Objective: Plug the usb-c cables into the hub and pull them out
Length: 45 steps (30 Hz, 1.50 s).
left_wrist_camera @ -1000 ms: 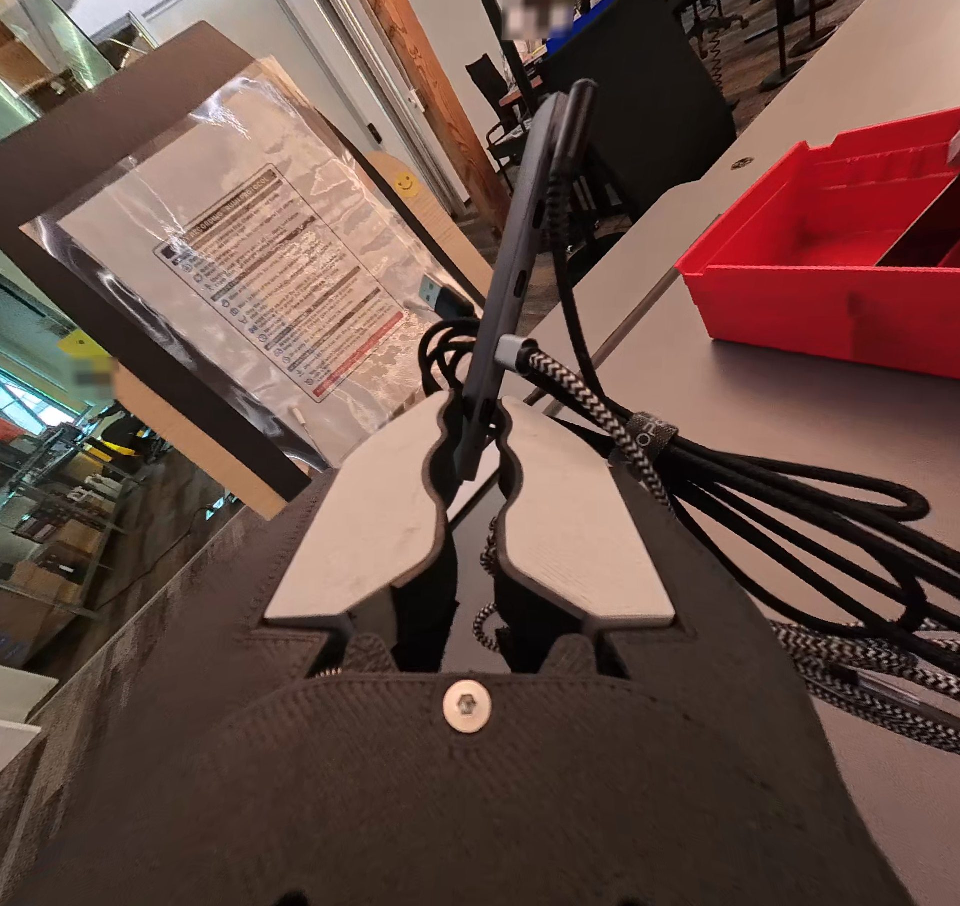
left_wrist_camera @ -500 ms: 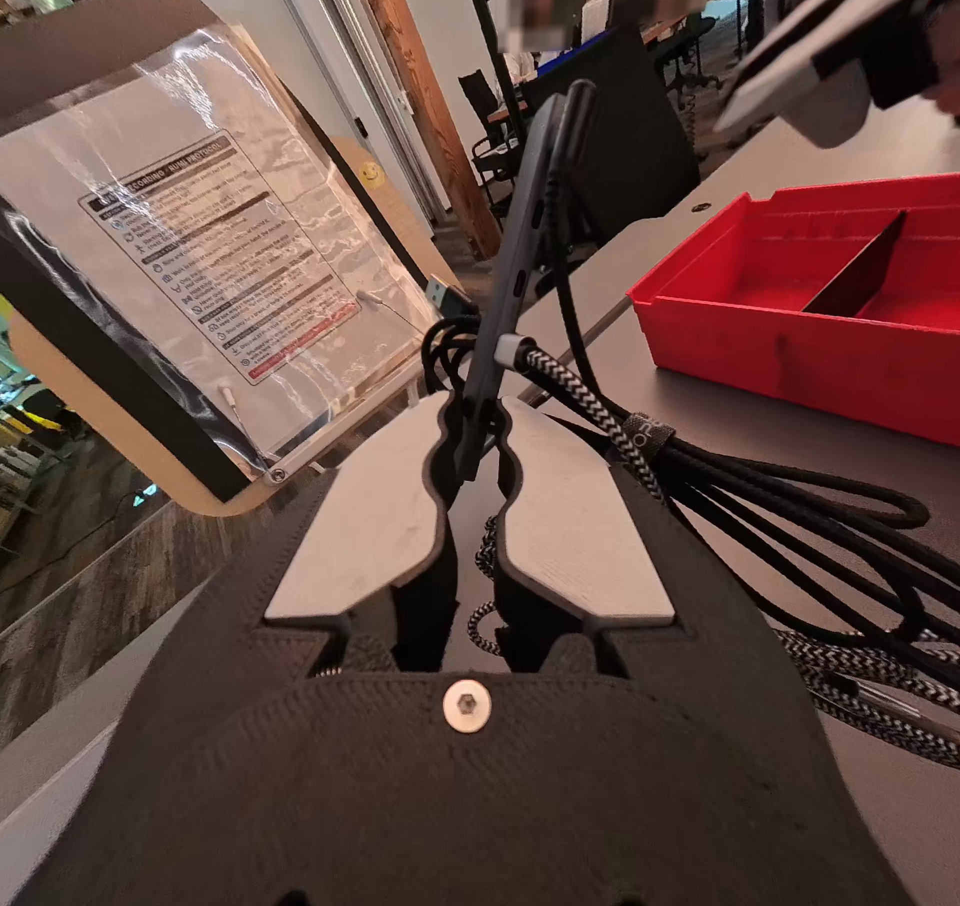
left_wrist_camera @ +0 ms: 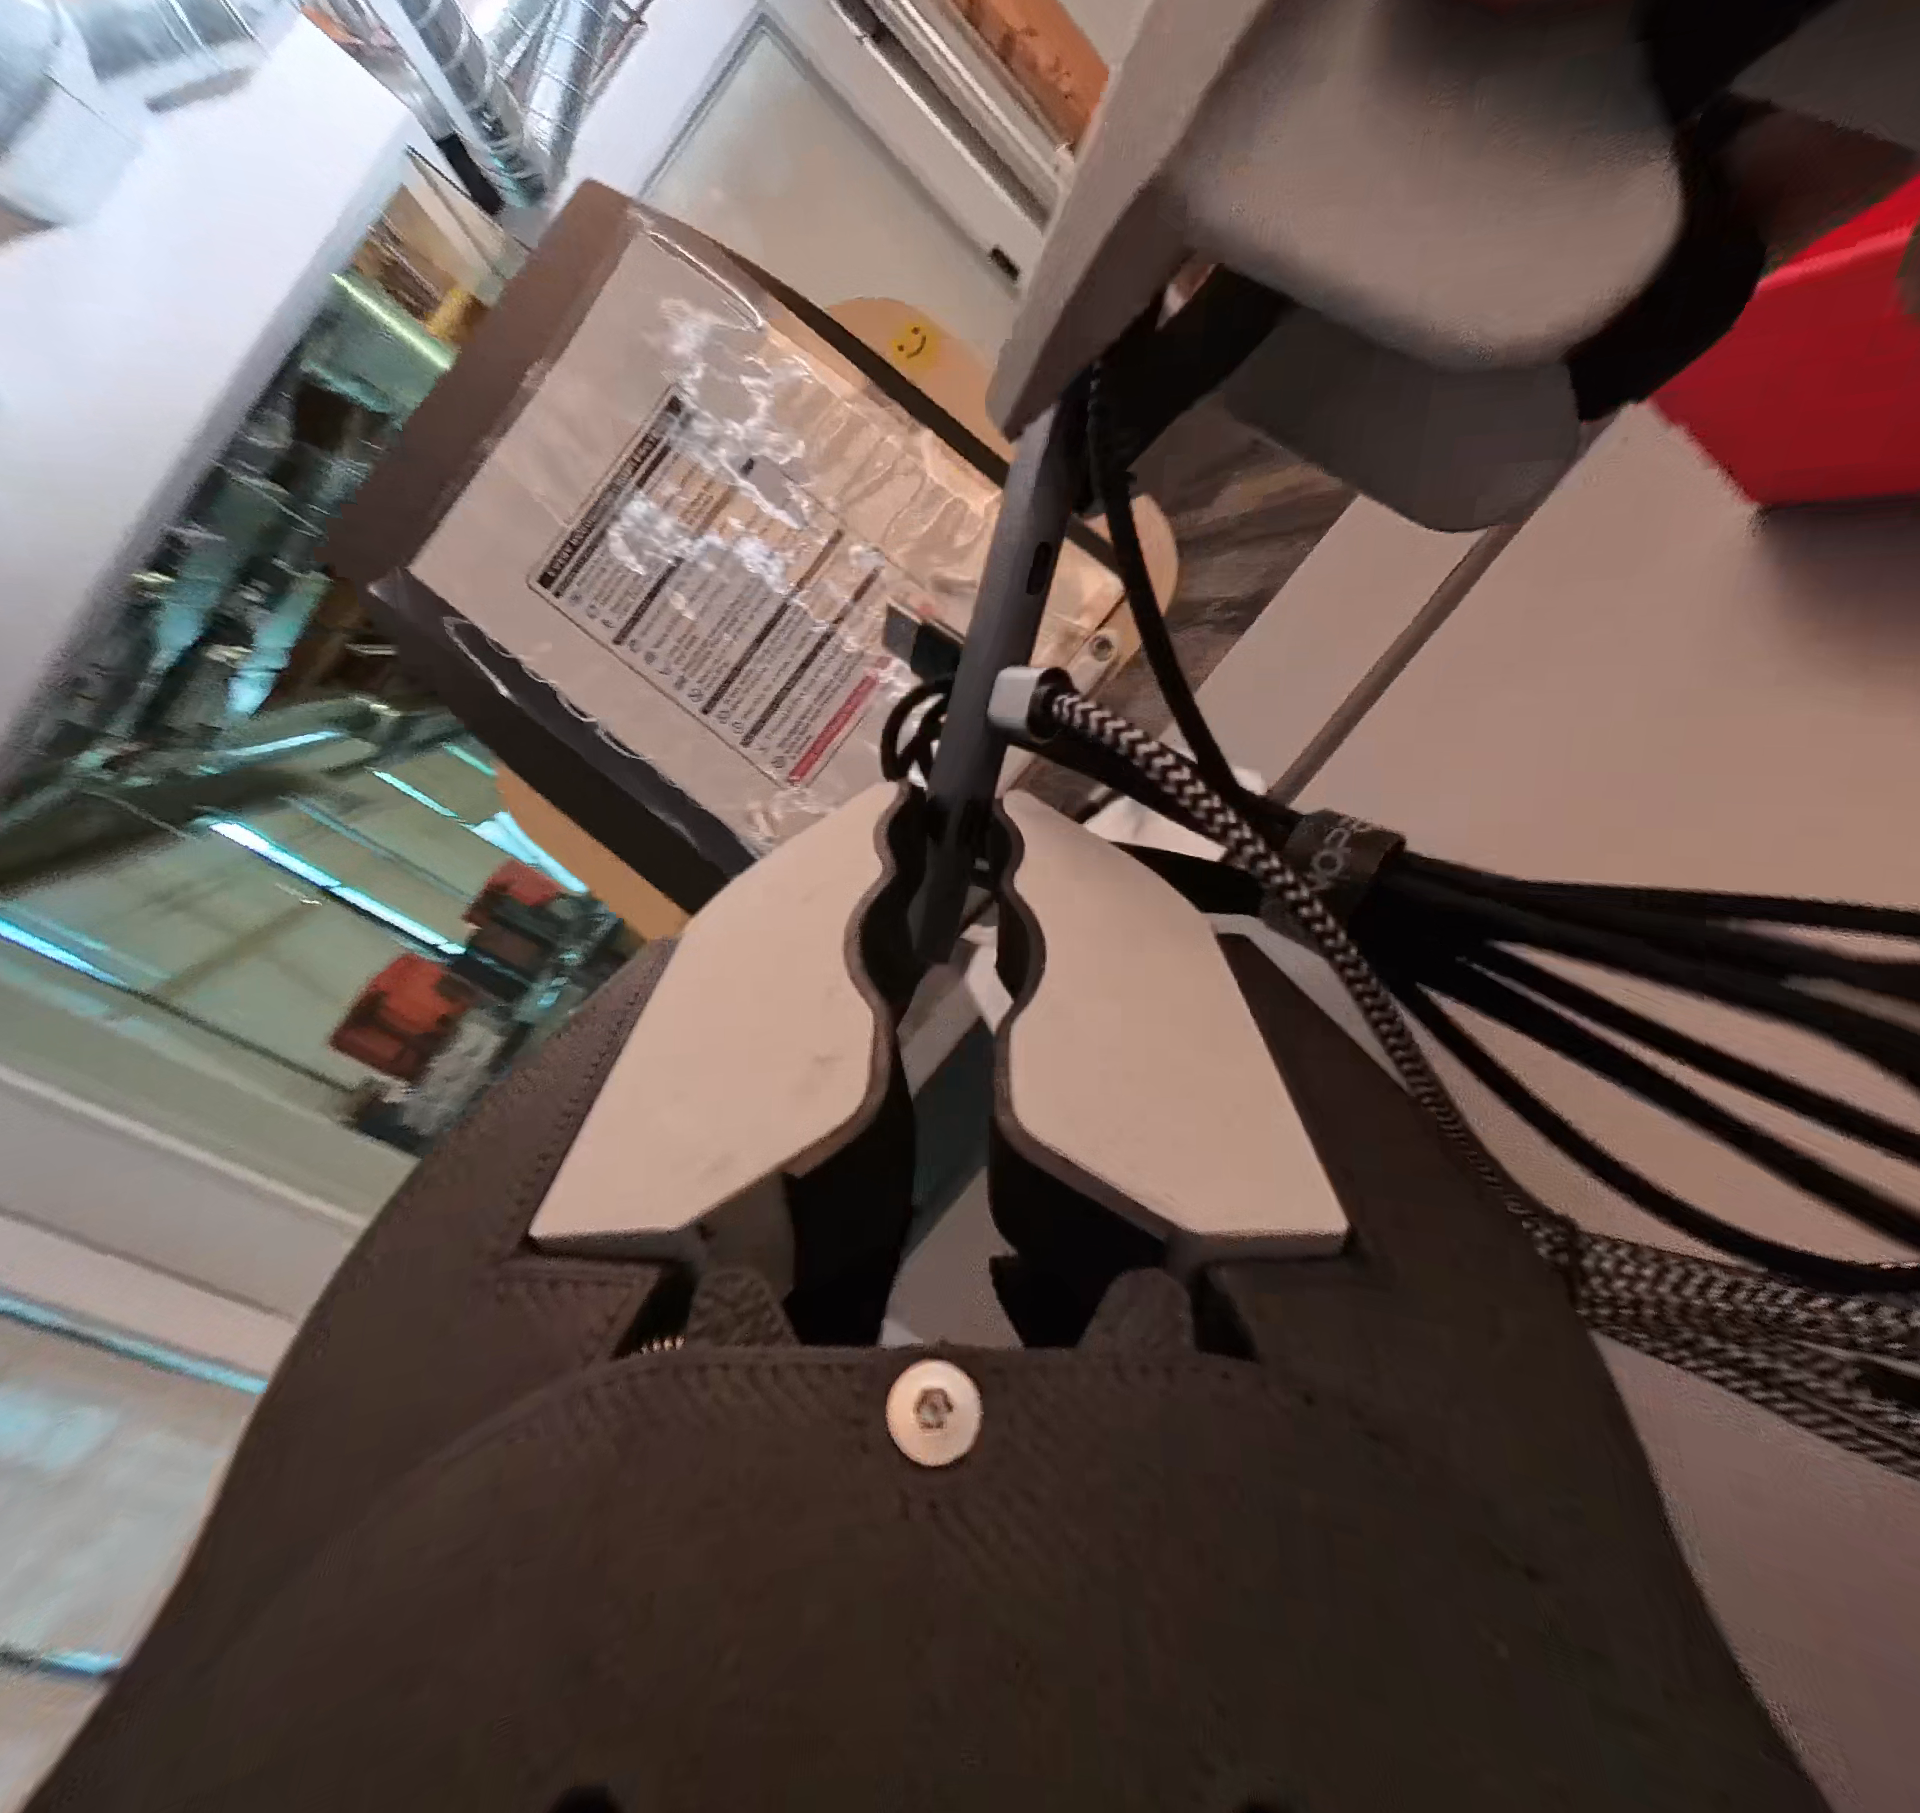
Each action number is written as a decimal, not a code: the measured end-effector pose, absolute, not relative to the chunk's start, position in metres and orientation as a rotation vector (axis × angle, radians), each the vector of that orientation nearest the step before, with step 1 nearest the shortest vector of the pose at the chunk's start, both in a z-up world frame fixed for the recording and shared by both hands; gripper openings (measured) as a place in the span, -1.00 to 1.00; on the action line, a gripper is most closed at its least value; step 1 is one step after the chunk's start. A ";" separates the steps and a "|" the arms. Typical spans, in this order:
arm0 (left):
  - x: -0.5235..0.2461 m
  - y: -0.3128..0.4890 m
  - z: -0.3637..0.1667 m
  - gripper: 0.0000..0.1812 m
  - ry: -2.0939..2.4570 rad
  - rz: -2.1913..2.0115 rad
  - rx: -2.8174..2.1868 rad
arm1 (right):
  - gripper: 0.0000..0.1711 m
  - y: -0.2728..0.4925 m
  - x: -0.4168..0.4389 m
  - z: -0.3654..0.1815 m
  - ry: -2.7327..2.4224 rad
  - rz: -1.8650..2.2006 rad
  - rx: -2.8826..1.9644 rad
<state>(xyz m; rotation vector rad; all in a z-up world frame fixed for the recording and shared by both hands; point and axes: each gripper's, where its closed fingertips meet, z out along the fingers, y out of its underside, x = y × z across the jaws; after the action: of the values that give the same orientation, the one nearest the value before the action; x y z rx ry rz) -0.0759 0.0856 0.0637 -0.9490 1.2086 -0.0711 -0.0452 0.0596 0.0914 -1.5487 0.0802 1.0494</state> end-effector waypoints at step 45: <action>-0.094 0.037 0.039 -0.89 1.790 -1.544 -1.260 | -0.90 0.047 -0.093 0.073 -0.510 0.822 -1.586</action>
<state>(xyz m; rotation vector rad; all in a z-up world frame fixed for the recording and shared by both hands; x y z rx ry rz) -0.0938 0.0366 0.0393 -1.2599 1.7896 -1.5442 -0.0928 0.0475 0.0731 -1.5862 -0.5098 0.8217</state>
